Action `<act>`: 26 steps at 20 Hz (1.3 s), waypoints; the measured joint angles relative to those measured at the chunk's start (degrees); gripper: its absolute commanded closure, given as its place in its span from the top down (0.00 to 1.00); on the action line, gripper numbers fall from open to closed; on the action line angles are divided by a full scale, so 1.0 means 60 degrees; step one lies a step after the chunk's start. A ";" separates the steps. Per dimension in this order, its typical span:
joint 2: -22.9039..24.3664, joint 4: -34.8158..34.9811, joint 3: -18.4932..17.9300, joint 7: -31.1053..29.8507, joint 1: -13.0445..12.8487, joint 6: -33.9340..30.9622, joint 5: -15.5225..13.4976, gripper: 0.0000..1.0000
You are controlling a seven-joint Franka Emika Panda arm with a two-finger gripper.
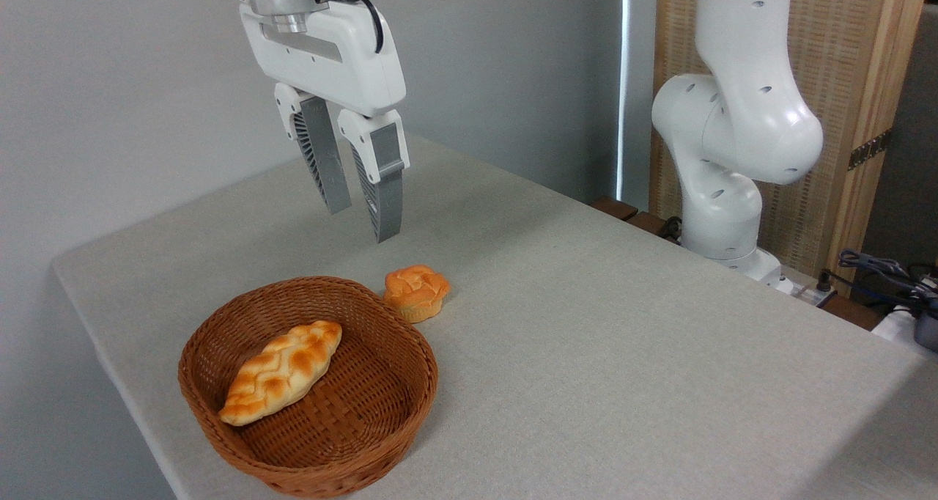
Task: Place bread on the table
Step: 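Move the open gripper toward the wicker basket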
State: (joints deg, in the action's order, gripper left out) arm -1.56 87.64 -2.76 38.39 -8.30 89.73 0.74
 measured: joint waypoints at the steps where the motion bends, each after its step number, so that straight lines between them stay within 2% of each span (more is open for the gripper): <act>1: 0.0000 0.0000 -0.0001 0.0000 0.0001 0.0000 0.0000 1.00; 26: 0.0000 0.0000 -0.0181 0.0000 0.0022 0.0000 -0.0052 1.00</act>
State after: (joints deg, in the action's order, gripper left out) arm -1.56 87.64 -3.85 38.39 -8.17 89.73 0.43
